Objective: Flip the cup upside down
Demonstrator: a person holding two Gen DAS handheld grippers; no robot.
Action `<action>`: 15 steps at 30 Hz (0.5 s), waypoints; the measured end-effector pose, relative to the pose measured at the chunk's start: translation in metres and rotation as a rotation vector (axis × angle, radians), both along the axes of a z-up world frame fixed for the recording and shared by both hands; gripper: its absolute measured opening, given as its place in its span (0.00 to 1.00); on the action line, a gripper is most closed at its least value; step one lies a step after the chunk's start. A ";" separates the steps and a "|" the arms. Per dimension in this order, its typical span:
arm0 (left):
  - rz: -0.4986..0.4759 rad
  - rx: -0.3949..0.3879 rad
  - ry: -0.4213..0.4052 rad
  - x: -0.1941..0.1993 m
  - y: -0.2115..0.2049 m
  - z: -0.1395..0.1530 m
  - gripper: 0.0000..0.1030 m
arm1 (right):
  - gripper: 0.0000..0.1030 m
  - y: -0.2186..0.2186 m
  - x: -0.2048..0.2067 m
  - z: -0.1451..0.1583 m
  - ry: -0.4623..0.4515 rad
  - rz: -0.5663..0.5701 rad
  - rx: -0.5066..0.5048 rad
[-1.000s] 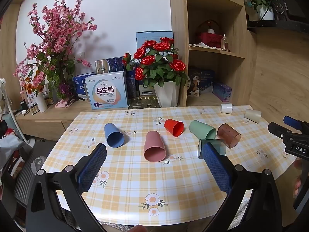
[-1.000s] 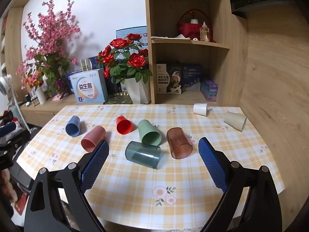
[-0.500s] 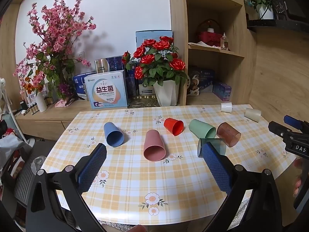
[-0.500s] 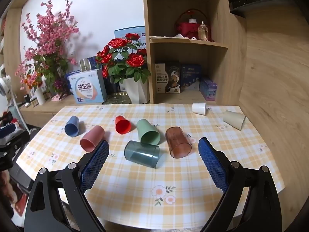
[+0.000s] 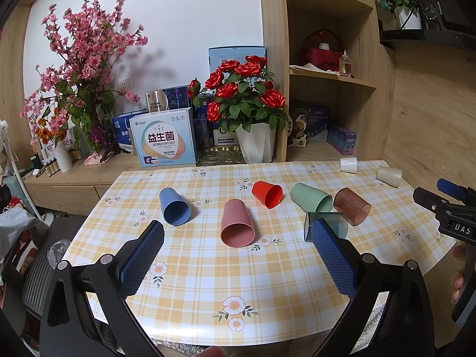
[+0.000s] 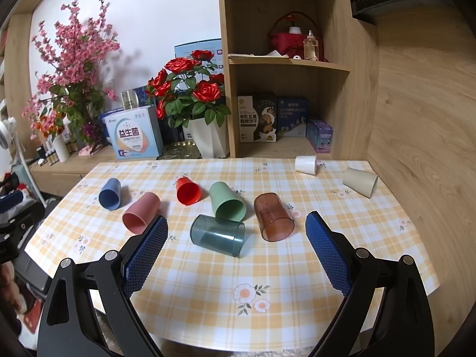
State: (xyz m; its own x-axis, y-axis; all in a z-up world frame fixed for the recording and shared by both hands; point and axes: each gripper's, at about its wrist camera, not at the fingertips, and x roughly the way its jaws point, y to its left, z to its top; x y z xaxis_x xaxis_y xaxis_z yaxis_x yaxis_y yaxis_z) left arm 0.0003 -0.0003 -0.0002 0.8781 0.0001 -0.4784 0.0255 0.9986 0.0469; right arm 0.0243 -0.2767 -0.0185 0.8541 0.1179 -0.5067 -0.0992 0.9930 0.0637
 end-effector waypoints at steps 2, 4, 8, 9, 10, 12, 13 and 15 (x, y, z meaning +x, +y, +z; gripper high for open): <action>0.000 0.000 0.000 0.000 0.000 0.000 0.94 | 0.88 0.000 0.000 0.000 0.000 0.000 0.000; 0.000 0.001 0.000 0.000 0.000 0.000 0.94 | 0.88 0.000 0.000 0.000 0.000 0.000 0.001; 0.000 0.000 0.000 0.000 0.000 0.000 0.94 | 0.88 -0.001 0.000 0.000 0.001 0.001 0.000; 0.000 0.001 0.000 0.000 0.000 0.000 0.94 | 0.88 -0.001 0.001 0.000 0.001 0.000 0.001; 0.000 0.001 0.000 0.000 0.000 0.000 0.94 | 0.88 -0.001 0.001 0.000 0.001 0.000 0.001; 0.000 0.000 0.000 0.000 0.000 0.000 0.94 | 0.88 -0.001 0.001 0.000 0.001 0.000 0.002; 0.000 0.000 0.001 0.000 0.000 0.000 0.94 | 0.88 -0.001 0.001 0.000 0.002 0.000 0.002; 0.000 0.000 0.001 0.000 0.000 0.000 0.94 | 0.88 -0.001 0.001 0.000 0.002 0.000 0.002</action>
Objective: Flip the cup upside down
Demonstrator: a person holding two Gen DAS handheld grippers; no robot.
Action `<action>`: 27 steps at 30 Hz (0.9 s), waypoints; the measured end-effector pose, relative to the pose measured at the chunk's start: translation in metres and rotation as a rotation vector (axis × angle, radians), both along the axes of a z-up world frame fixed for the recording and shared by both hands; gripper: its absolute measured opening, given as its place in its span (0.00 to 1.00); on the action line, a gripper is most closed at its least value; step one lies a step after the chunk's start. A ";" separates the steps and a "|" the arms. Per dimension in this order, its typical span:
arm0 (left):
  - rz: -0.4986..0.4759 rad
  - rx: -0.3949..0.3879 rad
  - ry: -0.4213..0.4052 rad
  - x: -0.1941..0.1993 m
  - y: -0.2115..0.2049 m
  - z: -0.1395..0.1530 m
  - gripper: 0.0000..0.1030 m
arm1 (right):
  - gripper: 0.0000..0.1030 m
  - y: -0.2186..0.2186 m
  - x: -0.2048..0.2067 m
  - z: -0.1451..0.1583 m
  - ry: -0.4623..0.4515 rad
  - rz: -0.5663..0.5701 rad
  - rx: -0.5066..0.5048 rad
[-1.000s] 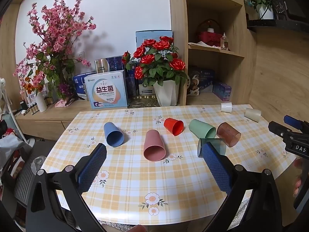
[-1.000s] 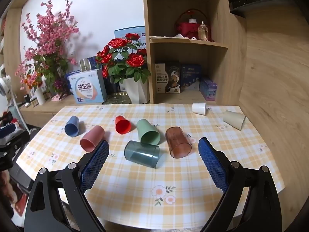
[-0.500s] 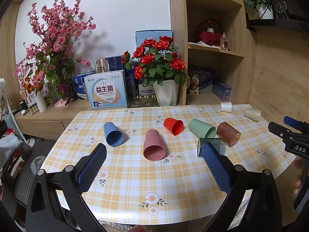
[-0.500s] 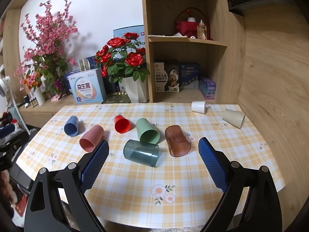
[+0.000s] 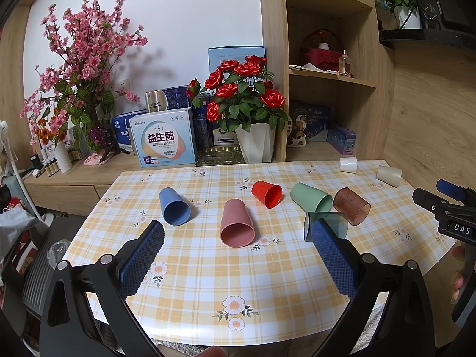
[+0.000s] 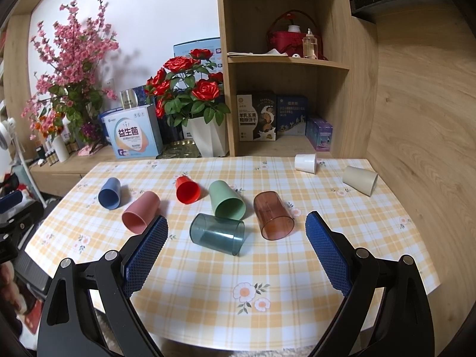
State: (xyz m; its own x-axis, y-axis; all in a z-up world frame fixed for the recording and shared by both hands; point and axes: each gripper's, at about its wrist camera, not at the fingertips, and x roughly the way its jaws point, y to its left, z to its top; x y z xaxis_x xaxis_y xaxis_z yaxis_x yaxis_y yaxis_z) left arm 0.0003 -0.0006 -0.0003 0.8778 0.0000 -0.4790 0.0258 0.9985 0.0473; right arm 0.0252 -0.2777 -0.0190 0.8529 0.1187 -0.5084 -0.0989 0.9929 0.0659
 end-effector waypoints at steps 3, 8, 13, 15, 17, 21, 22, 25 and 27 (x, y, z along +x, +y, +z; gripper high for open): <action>0.000 0.000 -0.001 0.000 0.000 0.000 0.94 | 0.88 0.000 0.000 0.000 0.001 0.000 0.001; 0.000 0.000 -0.003 0.004 -0.003 -0.006 0.94 | 0.88 0.000 0.000 0.000 0.001 0.001 0.002; 0.000 -0.001 -0.002 0.003 -0.003 -0.006 0.94 | 0.88 -0.001 -0.001 0.000 0.002 0.001 0.002; 0.000 0.000 -0.003 0.003 -0.004 -0.007 0.94 | 0.88 -0.001 0.000 0.000 0.003 0.001 0.003; -0.001 0.001 -0.004 0.003 -0.004 -0.007 0.94 | 0.88 -0.001 0.000 0.000 0.003 0.000 0.003; 0.000 0.001 -0.005 0.003 -0.005 -0.009 0.94 | 0.88 -0.001 0.000 0.000 0.004 0.000 0.003; 0.000 0.001 -0.003 0.003 -0.004 -0.008 0.94 | 0.88 -0.001 -0.001 0.000 0.004 -0.001 0.003; 0.000 0.000 -0.003 0.003 -0.004 -0.008 0.94 | 0.88 0.000 -0.001 0.001 0.004 0.000 0.004; 0.000 0.001 -0.004 0.003 -0.005 -0.008 0.94 | 0.88 0.001 -0.001 0.002 0.005 0.000 0.004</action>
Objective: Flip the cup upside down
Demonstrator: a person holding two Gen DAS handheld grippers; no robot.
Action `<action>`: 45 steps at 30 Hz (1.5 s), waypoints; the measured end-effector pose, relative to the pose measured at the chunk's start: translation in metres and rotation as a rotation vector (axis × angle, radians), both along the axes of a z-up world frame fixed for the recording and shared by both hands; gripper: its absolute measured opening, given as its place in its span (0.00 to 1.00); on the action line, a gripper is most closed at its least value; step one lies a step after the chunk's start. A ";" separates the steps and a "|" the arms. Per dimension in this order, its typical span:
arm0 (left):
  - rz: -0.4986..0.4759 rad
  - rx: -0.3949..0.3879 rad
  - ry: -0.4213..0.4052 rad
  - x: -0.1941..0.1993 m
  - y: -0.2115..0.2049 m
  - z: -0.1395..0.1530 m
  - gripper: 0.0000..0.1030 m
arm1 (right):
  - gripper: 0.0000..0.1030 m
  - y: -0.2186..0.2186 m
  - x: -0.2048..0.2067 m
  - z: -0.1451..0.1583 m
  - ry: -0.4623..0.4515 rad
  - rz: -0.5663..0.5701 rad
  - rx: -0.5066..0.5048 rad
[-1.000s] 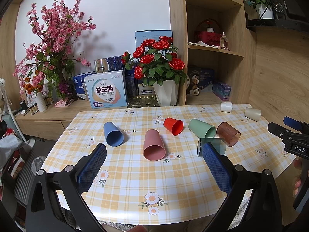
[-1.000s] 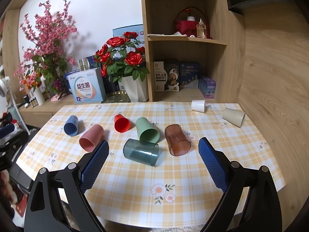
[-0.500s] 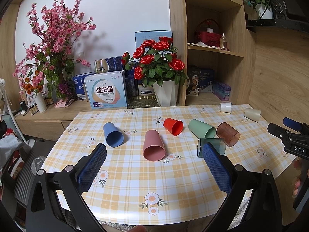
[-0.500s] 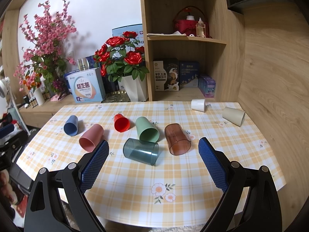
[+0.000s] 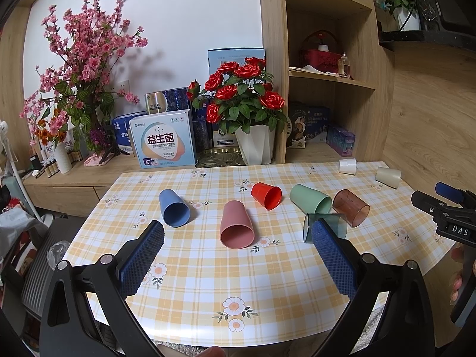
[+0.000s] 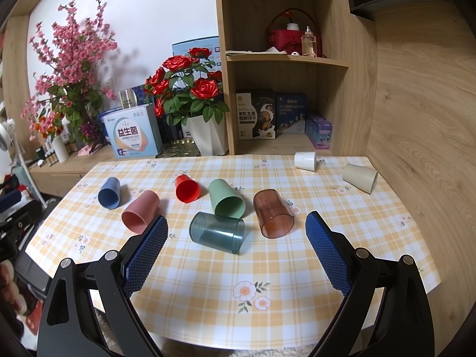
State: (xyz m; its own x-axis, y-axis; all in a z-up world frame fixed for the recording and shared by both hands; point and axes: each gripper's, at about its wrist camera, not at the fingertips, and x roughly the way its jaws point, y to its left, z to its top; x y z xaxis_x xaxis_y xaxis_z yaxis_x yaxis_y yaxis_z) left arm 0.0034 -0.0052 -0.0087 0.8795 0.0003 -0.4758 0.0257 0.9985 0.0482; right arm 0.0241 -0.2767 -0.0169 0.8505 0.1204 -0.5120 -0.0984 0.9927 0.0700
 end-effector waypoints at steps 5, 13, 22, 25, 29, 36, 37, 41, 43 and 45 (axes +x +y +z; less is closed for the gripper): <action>0.001 -0.001 -0.001 0.000 0.000 -0.001 0.94 | 0.88 -0.004 0.002 -0.004 0.001 0.002 0.002; -0.010 -0.008 0.012 0.000 -0.003 0.007 0.94 | 0.88 -0.003 0.004 -0.003 -0.001 -0.001 0.005; -0.054 -0.107 0.038 0.004 0.010 -0.006 0.94 | 0.88 -0.007 -0.005 -0.009 -0.045 0.014 0.082; -0.034 -0.133 0.052 0.004 0.018 -0.015 0.94 | 0.88 -0.008 -0.003 -0.016 -0.037 0.014 0.114; -0.009 -0.170 0.076 0.009 0.029 -0.032 0.94 | 0.88 -0.008 0.003 -0.029 -0.013 0.009 0.130; 0.092 -0.134 0.176 0.028 0.051 -0.067 0.93 | 0.88 -0.007 0.030 -0.053 0.051 0.043 0.157; 0.096 -0.139 0.189 0.031 0.053 -0.071 0.91 | 0.88 -0.006 0.034 -0.055 0.056 0.046 0.153; 0.095 -0.126 0.231 0.041 0.057 -0.083 0.83 | 0.88 -0.004 0.049 -0.067 0.092 0.062 0.151; 0.099 -0.141 0.253 0.044 0.059 -0.088 0.80 | 0.88 -0.003 0.056 -0.074 0.124 0.071 0.153; 0.104 -0.157 0.282 0.050 0.062 -0.095 0.77 | 0.88 -0.001 0.061 -0.081 0.146 0.068 0.131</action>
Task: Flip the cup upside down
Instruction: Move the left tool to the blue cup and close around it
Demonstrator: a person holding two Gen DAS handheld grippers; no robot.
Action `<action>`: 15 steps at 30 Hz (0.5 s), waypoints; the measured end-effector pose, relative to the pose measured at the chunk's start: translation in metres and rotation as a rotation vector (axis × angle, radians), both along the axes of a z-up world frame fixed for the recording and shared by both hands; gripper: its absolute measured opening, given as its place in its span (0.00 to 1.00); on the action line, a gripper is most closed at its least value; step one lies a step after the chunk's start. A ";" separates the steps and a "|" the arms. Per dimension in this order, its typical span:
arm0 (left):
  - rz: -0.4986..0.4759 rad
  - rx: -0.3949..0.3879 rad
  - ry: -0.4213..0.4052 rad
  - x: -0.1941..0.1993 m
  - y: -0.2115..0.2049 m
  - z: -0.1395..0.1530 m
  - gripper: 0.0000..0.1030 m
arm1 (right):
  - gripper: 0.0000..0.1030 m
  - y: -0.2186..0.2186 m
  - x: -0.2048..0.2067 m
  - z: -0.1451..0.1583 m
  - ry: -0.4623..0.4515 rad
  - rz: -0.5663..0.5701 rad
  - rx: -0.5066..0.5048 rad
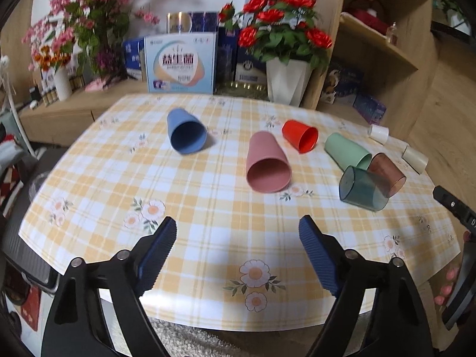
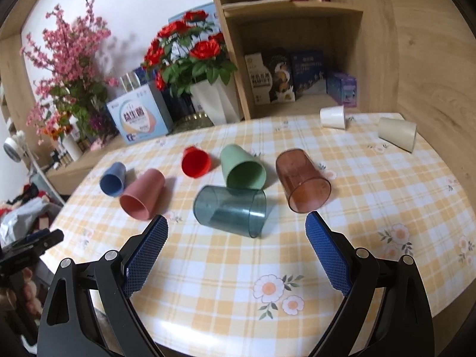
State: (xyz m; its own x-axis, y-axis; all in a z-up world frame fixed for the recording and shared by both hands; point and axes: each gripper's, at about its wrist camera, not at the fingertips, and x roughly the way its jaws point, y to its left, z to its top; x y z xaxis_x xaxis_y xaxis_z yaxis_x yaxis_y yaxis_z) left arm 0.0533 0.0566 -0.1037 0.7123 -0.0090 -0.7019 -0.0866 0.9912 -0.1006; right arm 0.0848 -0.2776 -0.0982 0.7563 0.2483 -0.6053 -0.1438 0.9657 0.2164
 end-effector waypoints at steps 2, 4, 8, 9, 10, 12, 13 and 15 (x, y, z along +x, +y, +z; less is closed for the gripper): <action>0.024 0.010 0.025 0.005 0.002 -0.007 0.72 | 0.88 0.002 0.005 -0.007 0.014 -0.008 -0.024; 0.042 0.024 0.045 0.009 0.004 -0.012 0.69 | 0.88 0.002 0.009 -0.012 0.029 -0.010 -0.030; 0.057 0.006 0.074 0.018 0.010 -0.019 0.69 | 0.88 0.001 0.016 -0.018 0.037 -0.014 -0.036; 0.061 0.002 0.079 0.021 0.011 -0.020 0.69 | 0.88 0.000 0.018 -0.020 0.042 -0.014 -0.031; 0.064 -0.003 0.083 0.024 0.013 -0.020 0.69 | 0.88 -0.002 0.020 -0.021 0.046 -0.015 -0.027; 0.067 -0.031 0.091 0.032 0.018 -0.021 0.69 | 0.88 -0.004 0.023 -0.024 0.053 -0.027 -0.023; 0.071 -0.054 0.095 0.039 0.022 -0.020 0.69 | 0.88 -0.005 0.025 -0.025 0.055 -0.029 -0.024; 0.088 -0.097 0.102 0.053 0.033 -0.015 0.70 | 0.88 -0.008 0.030 -0.029 0.071 -0.035 -0.028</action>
State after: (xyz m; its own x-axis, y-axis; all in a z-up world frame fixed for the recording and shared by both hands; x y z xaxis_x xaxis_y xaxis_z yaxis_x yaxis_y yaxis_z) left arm 0.1064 0.0897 -0.1190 0.6380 -0.0210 -0.7698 -0.1876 0.9653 -0.1818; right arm 0.1145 -0.2856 -0.1269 0.7193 0.2041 -0.6641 -0.0947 0.9758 0.1972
